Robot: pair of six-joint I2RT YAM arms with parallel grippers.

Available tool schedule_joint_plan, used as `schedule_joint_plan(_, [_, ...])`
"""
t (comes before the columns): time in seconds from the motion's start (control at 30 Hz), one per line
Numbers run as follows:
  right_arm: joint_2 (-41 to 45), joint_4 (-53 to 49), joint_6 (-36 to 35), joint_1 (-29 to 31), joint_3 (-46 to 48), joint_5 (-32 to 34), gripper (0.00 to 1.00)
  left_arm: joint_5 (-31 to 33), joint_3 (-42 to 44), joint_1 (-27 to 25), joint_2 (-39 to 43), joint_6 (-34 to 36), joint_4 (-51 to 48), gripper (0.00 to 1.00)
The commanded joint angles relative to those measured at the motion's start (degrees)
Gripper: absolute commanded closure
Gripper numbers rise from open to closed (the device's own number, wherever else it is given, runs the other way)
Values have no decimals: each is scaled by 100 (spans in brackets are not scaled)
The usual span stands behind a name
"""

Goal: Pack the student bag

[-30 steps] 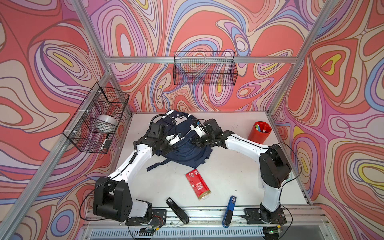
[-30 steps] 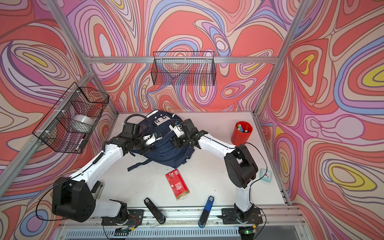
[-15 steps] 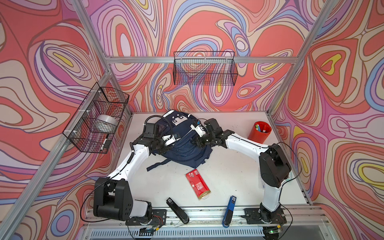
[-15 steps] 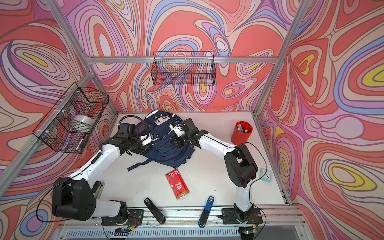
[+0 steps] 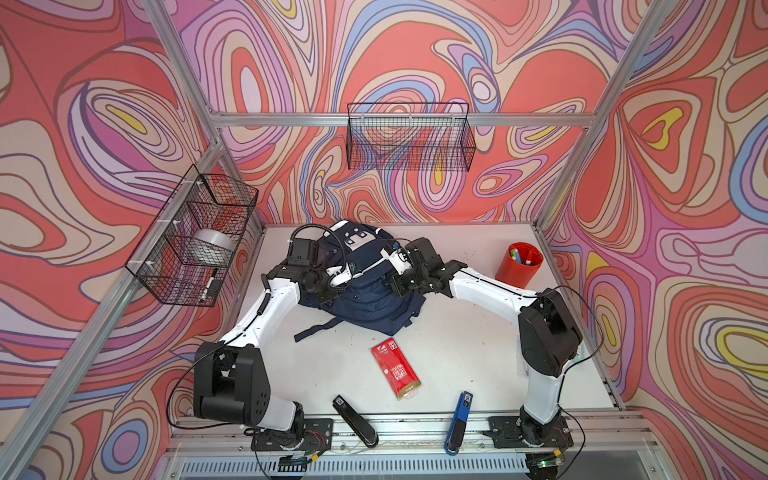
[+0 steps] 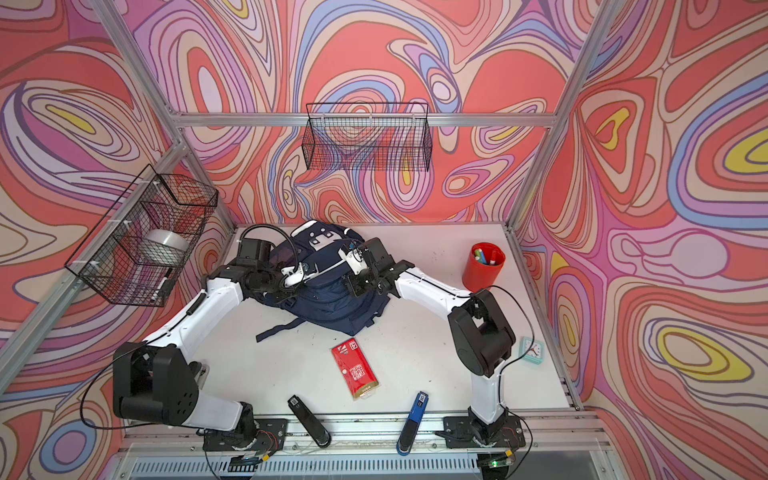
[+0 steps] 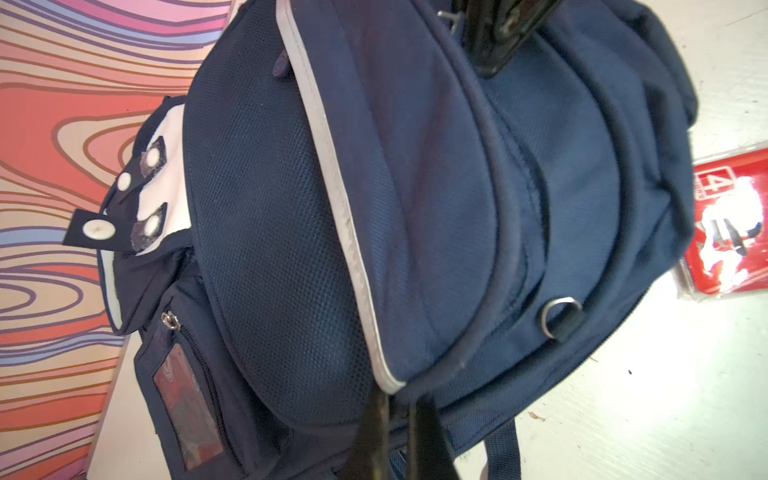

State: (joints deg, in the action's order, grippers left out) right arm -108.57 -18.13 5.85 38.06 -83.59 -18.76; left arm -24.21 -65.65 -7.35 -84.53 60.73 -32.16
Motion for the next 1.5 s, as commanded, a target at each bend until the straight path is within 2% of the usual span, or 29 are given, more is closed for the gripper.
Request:
schedule_joint_plan(0.0, [135, -172, 282, 283, -144, 226, 100, -665, -212, -12, -96, -72, -446, 100])
schedule_joint_plan(0.2, [-31, -89, 668, 468, -479, -123, 100, -729, -194, -29, -98, -72, -409, 100])
schedule_joint_plan(0.57, [-351, -118, 900, 1063, -967, -65, 100, -980, -387, -82, -208, -332, -486, 100])
schedule_joint_plan(0.83, [-538, 364, 1520, 1370, -1247, -263, 100, -1349, -370, -80, -144, -536, -344, 100])
schedule_joint_plan(0.97, [-413, 186, 1593, 1323, -1388, -214, 100, -1137, -447, -74, -170, -484, -478, 100])
schedule_joint_plan(1.03, [-320, -169, 1354, 1146, -1308, 17, 100, -1061, -443, -73, -186, -465, -525, 100])
schedule_joint_plan(1.13, [-288, -618, 1066, 687, -1112, -98, 100, -944, -414, -74, -169, -597, -407, 100])
schedule_joint_plan(1.27, [-356, -1236, 475, 439, -1142, 412, 100, -897, -471, -68, -177, -683, -352, 100])
schedule_joint_plan(1.47, [-274, -1295, 575, 326, -1103, 630, 100, -720, -548, -72, -206, -741, -420, 100])
